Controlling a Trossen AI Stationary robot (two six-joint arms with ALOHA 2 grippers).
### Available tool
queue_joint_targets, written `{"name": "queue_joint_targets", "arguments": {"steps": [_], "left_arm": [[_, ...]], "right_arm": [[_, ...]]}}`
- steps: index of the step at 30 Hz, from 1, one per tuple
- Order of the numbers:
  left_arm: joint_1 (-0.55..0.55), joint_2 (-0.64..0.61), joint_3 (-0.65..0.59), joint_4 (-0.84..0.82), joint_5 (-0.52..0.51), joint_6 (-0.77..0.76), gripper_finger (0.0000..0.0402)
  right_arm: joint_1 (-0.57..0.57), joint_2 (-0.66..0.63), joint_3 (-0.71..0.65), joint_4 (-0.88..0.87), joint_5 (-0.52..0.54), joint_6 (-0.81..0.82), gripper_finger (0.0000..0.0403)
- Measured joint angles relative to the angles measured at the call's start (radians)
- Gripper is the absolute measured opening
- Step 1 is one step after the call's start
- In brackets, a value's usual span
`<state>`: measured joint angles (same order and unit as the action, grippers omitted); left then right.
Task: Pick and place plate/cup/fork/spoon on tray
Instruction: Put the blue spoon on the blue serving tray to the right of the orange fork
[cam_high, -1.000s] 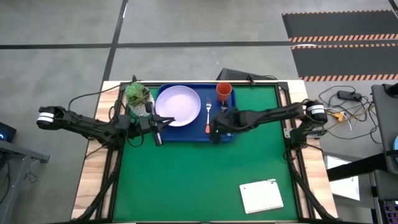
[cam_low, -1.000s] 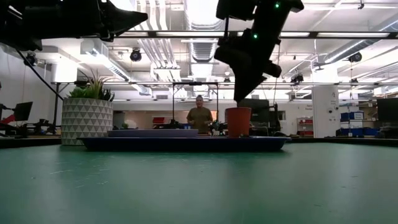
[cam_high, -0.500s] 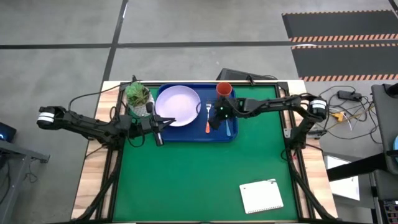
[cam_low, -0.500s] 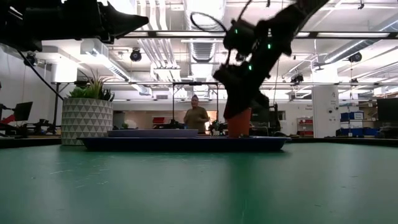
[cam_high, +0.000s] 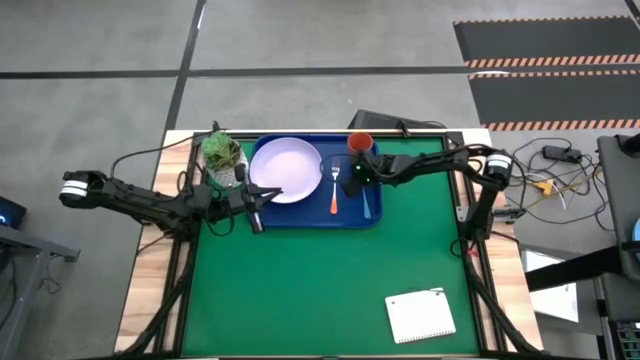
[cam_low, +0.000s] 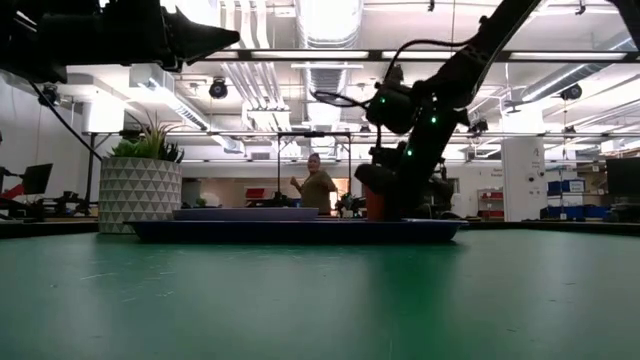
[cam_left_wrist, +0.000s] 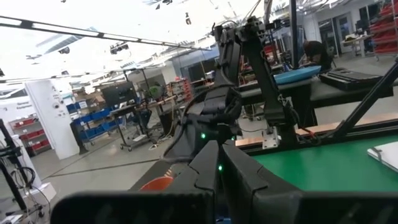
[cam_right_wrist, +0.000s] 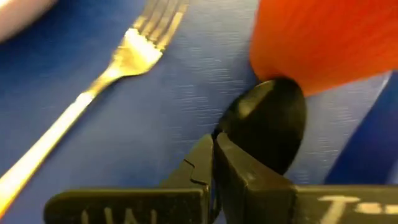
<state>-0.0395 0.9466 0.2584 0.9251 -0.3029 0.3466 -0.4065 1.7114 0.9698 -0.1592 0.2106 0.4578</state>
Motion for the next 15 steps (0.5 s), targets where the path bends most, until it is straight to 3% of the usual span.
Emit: {"name": "queue_joint_targets", "arguments": {"steps": [6,15], "left_arm": [[0.0,0.0,0.0,0.0,-0.002,0.0,0.0],[0.0,0.0,0.0,0.0,-0.002,0.0,0.0]], "right_arm": [[0.0,0.022,0.016,-0.021,0.074,-0.001,0.0008],[0.006,0.01,0.018,-0.027,0.07,-0.004,0.0008]]}}
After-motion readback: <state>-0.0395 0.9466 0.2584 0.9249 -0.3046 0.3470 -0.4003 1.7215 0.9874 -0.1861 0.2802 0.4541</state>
